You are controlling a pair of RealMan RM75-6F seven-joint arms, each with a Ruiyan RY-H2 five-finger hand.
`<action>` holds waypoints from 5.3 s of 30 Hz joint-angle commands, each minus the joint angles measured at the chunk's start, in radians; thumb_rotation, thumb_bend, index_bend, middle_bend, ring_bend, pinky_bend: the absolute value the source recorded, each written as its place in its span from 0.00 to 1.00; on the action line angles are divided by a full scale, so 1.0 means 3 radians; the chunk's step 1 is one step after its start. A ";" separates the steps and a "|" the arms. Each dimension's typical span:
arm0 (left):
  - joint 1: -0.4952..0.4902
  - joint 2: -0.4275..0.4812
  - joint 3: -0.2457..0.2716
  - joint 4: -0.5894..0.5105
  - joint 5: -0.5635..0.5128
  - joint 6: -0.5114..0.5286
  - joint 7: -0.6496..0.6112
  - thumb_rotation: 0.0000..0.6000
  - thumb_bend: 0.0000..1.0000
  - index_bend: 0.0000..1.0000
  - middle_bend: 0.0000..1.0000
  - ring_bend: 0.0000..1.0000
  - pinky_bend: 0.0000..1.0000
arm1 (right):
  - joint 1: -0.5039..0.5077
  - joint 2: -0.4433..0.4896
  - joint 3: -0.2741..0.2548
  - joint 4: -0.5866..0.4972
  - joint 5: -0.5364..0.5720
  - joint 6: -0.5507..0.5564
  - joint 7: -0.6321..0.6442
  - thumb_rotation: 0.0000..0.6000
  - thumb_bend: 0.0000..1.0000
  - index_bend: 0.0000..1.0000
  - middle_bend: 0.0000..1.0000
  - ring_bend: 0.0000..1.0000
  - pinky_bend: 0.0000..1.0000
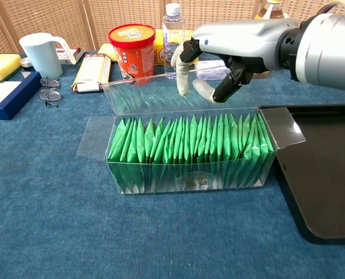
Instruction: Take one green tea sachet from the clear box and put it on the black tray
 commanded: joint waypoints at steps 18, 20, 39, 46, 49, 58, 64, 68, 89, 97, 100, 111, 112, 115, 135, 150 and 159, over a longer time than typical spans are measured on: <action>0.0029 0.0008 0.0026 0.0056 -0.0026 0.0017 -0.0071 1.00 0.30 0.19 0.18 0.15 0.25 | 0.0362 -0.0021 0.0049 0.0263 0.0455 0.0066 -0.0032 1.00 0.67 0.46 0.17 0.09 0.08; 0.0028 0.0009 0.0027 0.0055 -0.0025 0.0015 -0.0072 1.00 0.30 0.19 0.18 0.15 0.25 | 0.0386 -0.0012 0.0041 0.0287 0.0468 0.0057 -0.0028 1.00 0.67 0.44 0.17 0.09 0.08; 0.0082 0.0039 0.0071 0.0047 0.0020 0.0071 -0.0107 1.00 0.30 0.19 0.18 0.15 0.25 | 0.0551 -0.0204 -0.0057 0.0779 0.0469 0.0114 0.0006 1.00 0.43 0.19 0.10 0.05 0.08; 0.0104 0.0042 0.0082 0.0069 0.0034 0.0098 -0.0142 1.00 0.30 0.19 0.18 0.15 0.25 | 0.0580 -0.0391 -0.0124 0.1060 0.0390 0.0147 -0.0010 1.00 0.38 0.17 0.08 0.04 0.08; 0.0115 0.0046 0.0085 0.0077 0.0034 0.0110 -0.0157 1.00 0.30 0.19 0.18 0.15 0.25 | 0.0557 -0.0413 -0.0114 0.1076 0.0299 0.0180 0.0064 1.00 0.38 0.16 0.08 0.03 0.08; 0.0125 0.0030 0.0079 0.0084 0.0041 0.0134 -0.0166 1.00 0.30 0.19 0.18 0.15 0.25 | 0.0304 -0.0095 -0.0116 0.0678 -0.0611 0.0268 0.0825 1.00 0.38 0.16 0.08 0.02 0.08; 0.0133 0.0034 0.0076 0.0066 0.0067 0.0163 -0.0143 1.00 0.30 0.19 0.18 0.15 0.25 | 0.0171 0.0137 -0.0329 0.0567 -0.1367 0.0215 0.1285 1.00 0.35 0.16 0.08 0.01 0.08; 0.0137 0.0045 0.0077 0.0045 0.0079 0.0170 -0.0128 1.00 0.30 0.19 0.18 0.15 0.25 | 0.0163 0.0188 -0.0459 0.0653 -0.1723 0.0130 0.1428 1.00 0.28 0.17 0.08 0.00 0.07; 0.0110 0.0057 0.0073 -0.0021 0.0061 0.0106 -0.0028 1.00 0.30 0.19 0.18 0.15 0.25 | 0.0389 0.0111 -0.0678 0.1287 -0.2654 -0.0214 0.1491 1.00 0.09 0.27 0.11 0.00 0.07; 0.0105 0.0051 0.0074 -0.0019 0.0046 0.0087 -0.0021 1.00 0.30 0.19 0.18 0.15 0.25 | 0.0408 0.0090 -0.0678 0.1369 -0.2708 -0.0255 0.1449 1.00 0.09 0.27 0.11 0.00 0.07; 0.0102 0.0048 0.0075 -0.0017 0.0045 0.0080 -0.0023 1.00 0.30 0.19 0.18 0.15 0.25 | 0.0412 0.0088 -0.0677 0.1382 -0.2707 -0.0278 0.1434 1.00 0.09 0.27 0.11 0.00 0.07; 0.0102 0.0044 0.0077 -0.0008 0.0045 0.0078 -0.0030 1.00 0.30 0.19 0.18 0.15 0.25 | 0.0435 0.0010 -0.0636 0.1447 -0.2672 -0.0339 0.1398 1.00 0.09 0.28 0.11 0.00 0.07; 0.0103 0.0045 0.0077 -0.0007 0.0045 0.0080 -0.0032 1.00 0.30 0.19 0.18 0.15 0.25 | 0.0441 -0.0004 -0.0629 0.1457 -0.2669 -0.0345 0.1398 1.00 0.09 0.28 0.11 0.00 0.07; 0.0110 0.0047 0.0079 -0.0001 0.0042 0.0088 -0.0039 1.00 0.30 0.19 0.18 0.15 0.25 | 0.0456 -0.0035 -0.0622 0.1489 -0.2655 -0.0378 0.1391 1.00 0.09 0.28 0.11 0.00 0.07; 0.0110 0.0052 0.0081 0.0000 0.0055 0.0092 -0.0051 1.00 0.30 0.19 0.18 0.15 0.25 | 0.0463 -0.0103 -0.0561 0.1517 -0.2530 -0.0448 0.1249 1.00 0.21 0.28 0.11 0.00 0.07; 0.0098 0.0037 0.0073 0.0007 0.0064 0.0087 -0.0052 1.00 0.30 0.19 0.18 0.15 0.25 | 0.0418 -0.0121 -0.0579 0.1576 -0.2551 -0.0353 0.1334 1.00 0.39 0.27 0.11 0.00 0.07; 0.0086 0.0034 0.0067 0.0000 0.0071 0.0080 -0.0038 1.00 0.30 0.19 0.18 0.15 0.25 | 0.0398 -0.0101 -0.0607 0.1567 -0.2594 -0.0311 0.1387 1.00 0.46 0.38 0.14 0.00 0.07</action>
